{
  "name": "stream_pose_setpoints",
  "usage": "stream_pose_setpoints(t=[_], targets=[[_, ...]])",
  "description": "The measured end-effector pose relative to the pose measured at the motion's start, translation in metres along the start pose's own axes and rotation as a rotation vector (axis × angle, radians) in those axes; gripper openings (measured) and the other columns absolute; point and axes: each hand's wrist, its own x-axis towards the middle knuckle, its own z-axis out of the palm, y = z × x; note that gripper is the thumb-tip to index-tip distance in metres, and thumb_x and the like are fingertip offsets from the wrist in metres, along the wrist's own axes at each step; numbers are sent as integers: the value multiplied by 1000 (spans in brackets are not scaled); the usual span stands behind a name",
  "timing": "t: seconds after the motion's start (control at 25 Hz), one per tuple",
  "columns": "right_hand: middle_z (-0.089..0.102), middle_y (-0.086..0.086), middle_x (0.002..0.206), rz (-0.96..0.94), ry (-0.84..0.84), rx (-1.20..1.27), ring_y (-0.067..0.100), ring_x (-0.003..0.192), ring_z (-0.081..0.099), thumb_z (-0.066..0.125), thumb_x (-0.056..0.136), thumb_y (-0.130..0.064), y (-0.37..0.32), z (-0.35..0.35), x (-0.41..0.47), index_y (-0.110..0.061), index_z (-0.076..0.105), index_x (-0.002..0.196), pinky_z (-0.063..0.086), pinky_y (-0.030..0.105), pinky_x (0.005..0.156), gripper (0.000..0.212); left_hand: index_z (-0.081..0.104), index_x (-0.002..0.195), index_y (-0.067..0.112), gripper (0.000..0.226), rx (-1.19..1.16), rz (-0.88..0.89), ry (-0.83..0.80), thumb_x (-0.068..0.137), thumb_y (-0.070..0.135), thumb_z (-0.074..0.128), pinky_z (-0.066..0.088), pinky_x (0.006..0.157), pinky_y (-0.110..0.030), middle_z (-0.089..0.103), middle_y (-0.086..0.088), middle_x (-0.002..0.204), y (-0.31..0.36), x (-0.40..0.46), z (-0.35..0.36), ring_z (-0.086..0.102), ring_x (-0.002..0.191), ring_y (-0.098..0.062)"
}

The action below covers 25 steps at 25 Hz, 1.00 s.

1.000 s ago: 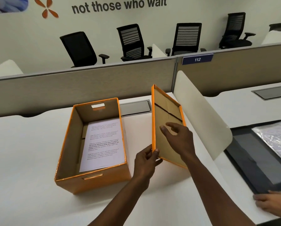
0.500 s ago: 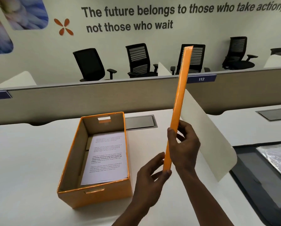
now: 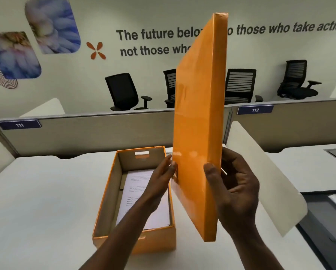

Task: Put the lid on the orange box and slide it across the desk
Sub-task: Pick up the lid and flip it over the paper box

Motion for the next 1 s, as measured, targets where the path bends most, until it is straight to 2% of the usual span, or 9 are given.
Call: stream_pose_setpoints(t=[0.08, 0.2, 0.28, 0.4, 0.56, 0.68, 0.76, 0.84, 1.0], targets=[[66, -32, 114, 9, -19, 72, -1, 101, 68, 65, 81, -44, -12, 7, 3, -52, 58, 115, 52, 9, 69, 36, 52, 145, 35, 61, -44, 44, 6, 88, 55, 63, 43, 113, -55, 63, 2, 142, 6, -3, -26, 57, 134, -23], [67, -22, 121, 1, 56, 118, 10, 105, 69, 65, 83, -38, -11, 20, 7, -39, 48, 128, 58, 18, 72, 48, 56, 141, 32, 82, -63, 90, 119, 69, 66, 77, 48, 109, -58, 67, 2, 137, 11, -21, -65, 63, 127, -24], [69, -18, 114, 24, 153, 66, 14, 104, 70, 66, 86, -36, 1, 35, 7, -33, 53, 120, 60, 25, 76, 37, 53, 143, 34, 94, -20, 110, 215, 61, 72, 78, 50, 106, -56, 63, 4, 141, 8, -36, -93, 62, 127, -23], [68, -9, 114, 145, 182, -59, 15, 101, 69, 62, 88, -38, 33, 57, 1, -30, 61, 115, 58, 37, 86, 29, 45, 150, 32, 84, 75, 122, 341, 77, 57, 77, 50, 106, -53, 57, 3, 148, -4, -56, -130, 58, 130, -24], [60, -6, 132, 293, -11, -141, 20, 108, 63, 63, 85, -51, 78, 82, -17, -31, 53, 137, 52, 38, 87, 57, 35, 155, 34, 89, 170, 21, 420, 76, 59, 69, 48, 107, -57, 47, 5, 155, -28, -83, -160, 51, 136, -27], [54, -3, 139, 393, -150, -221, 24, 113, 58, 65, 83, -49, 109, 88, -30, -33, 42, 146, 51, 45, 89, 70, 34, 147, 52, 87, 208, -17, 394, 69, 72, 67, 49, 107, -47, 43, 19, 148, -49, -102, -179, 48, 132, -16], [51, -1, 145, 477, -212, -261, 28, 121, 55, 65, 84, -45, 129, 86, -41, -32, 40, 148, 50, 51, 97, 71, 32, 140, 62, 87, 217, -39, 356, 63, 80, 66, 44, 106, -40, 38, 25, 146, -62, -113, -184, 44, 130, -9], [48, 0, 149, 538, -251, -286, 30, 128, 51, 66, 88, -40, 147, 84, -52, -32, 40, 148, 45, 54, 105, 65, 34, 146, 57, 91, 234, -65, 350, 64, 80, 65, 40, 105, -35, 36, 22, 154, -77, -121, -185, 41, 133, -7], [45, 3, 151, 652, -284, -313, 35, 129, 50, 65, 91, -36, 173, 86, -65, -34, 40, 148, 46, 57, 102, 62, 32, 153, 49, 99, 208, -137, 324, 65, 82, 65, 37, 118, -51, 38, 11, 162, -99, -129, -182, 41, 147, -21]])
